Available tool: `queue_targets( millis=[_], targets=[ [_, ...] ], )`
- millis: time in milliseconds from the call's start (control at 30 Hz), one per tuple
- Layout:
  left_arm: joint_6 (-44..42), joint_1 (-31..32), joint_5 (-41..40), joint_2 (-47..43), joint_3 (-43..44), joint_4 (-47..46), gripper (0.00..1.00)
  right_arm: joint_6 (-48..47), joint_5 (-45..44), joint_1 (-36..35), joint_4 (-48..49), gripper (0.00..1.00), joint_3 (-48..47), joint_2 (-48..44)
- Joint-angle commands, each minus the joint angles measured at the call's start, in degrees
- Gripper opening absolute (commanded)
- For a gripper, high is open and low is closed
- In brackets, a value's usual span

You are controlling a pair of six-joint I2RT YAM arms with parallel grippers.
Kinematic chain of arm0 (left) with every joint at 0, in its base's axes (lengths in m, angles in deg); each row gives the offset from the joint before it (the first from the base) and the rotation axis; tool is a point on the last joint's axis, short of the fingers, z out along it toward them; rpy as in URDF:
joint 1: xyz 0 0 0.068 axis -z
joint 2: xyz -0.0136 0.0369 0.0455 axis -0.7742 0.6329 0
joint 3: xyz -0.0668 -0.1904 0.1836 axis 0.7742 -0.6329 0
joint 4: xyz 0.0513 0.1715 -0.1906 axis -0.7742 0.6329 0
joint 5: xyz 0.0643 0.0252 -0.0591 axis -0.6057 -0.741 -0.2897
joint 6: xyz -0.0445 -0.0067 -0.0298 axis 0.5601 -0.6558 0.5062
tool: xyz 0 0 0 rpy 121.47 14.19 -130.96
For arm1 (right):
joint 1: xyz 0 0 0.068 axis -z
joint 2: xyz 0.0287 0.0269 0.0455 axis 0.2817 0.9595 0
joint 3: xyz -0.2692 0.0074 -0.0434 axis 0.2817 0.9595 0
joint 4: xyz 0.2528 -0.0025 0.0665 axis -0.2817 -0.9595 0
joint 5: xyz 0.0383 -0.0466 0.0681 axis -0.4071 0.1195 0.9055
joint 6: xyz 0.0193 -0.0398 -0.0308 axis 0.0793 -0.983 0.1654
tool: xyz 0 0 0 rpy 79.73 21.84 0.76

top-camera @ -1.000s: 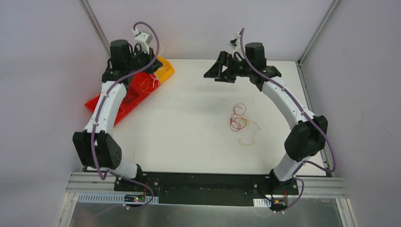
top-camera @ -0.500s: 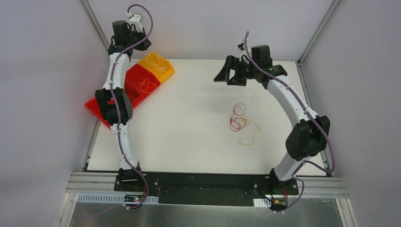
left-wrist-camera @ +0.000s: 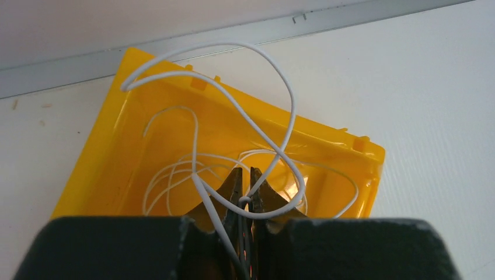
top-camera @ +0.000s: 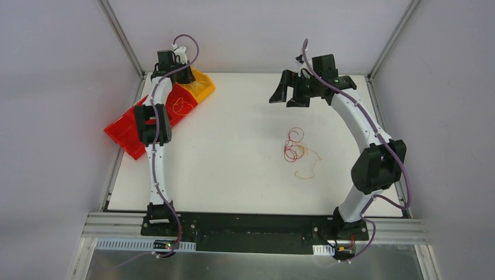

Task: Untangle the cables

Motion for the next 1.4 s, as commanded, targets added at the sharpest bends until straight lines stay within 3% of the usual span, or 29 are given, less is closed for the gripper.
queue_targets(
  millis=[0,100,267,467,567,767,867,1133,1233,1367],
  targets=[
    [0.85,0.13,-0.27,0.37,3.06,-0.93,0.08,-1.74,-0.91,0.07,-2.78,0.99,-2.39,0.84],
    [2.1,0.15,-0.86,0.71,2.92,-0.83,0.17,-2.4,-0.9,0.09,-3.6,0.99,-2.65,1.17],
    [2.38,0.14,-0.55,-4.15,1.14,-0.74,0.59,-4.29,-1.22,0.12,-5.42,0.99,-3.01,0.76],
    [0.69,0.12,-2.4,-14.86,-3.12,-0.53,0.8,-10.04,-1.41,0.75,-9.0,0.99,-0.94,-1.16],
    [-2.24,0.14,-2.57,-19.36,-5.15,0.59,0.97,-14.19,-2.19,1.21,-12.82,0.99,0.05,-1.71],
    [-7.76,0.08,-5.82,-26.25,-7.23,8.1,0.99,-25.74,-10.06,2.75,-23.22,0.99,4.14,-2.08],
    [-9.29,-0.19,-2.51,-33.23,-14.97,8.75,0.99,-29.98,-13.26,4.0,-26.46,0.99,9.36,-3.15],
    [-1.14,-0.09,9.98,-50.87,-36.74,8.21,0.99,-29.75,-10.41,4.21,-17.16,0.97,18.45,0.41],
    [1.38,-0.1,15.87,-56.19,-43.89,7.5,0.99,-30.38,-8.86,3.46,-15.47,0.82,16.88,6.78],
    [2.31,0.14,23.08,-62.74,-53.79,7.37,0.98,-30.26,0.09,1.84,-15.37,0.52,12.9,12.65]
  ],
)
